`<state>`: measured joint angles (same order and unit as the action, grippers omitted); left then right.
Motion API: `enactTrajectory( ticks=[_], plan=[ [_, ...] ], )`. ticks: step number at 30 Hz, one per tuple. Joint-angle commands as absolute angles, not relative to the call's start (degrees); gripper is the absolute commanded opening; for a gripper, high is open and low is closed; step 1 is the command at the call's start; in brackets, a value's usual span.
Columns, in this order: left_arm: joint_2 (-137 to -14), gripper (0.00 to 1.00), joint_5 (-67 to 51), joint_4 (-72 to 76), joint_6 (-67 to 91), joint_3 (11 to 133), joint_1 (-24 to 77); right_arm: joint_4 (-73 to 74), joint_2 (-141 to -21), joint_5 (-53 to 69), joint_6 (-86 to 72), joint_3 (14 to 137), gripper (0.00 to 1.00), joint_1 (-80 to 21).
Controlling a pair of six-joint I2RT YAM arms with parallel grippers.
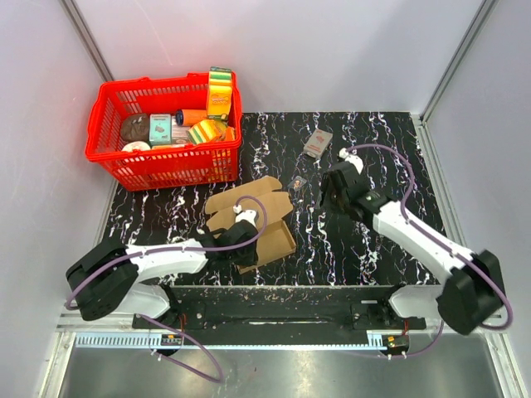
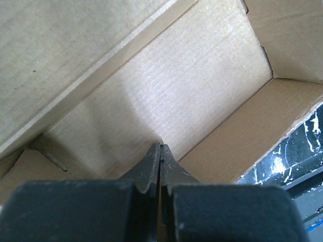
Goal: Fold the paper box
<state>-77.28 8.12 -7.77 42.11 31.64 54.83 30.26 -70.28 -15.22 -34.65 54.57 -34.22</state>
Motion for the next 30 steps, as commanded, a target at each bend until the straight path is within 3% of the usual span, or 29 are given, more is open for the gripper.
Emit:
enactTrajectory(
  ticks=[1,15,30],
  plan=[
    [-74.27,0.0,10.11,-10.19,40.96,29.36,53.44,23.22,-77.67,-3.27,-31.47,59.76,0.59,-29.01],
    [-75.15,0.0,8.09,-8.44,39.73,29.97,53.17,25.12,-109.75,-3.77,-32.78,83.99,0.62,-25.93],
    [-73.57,0.0,7.21,-7.38,39.11,29.53,53.17,38.57,-126.99,-12.39,-41.66,102.74,0.71,-25.93]
  ],
)
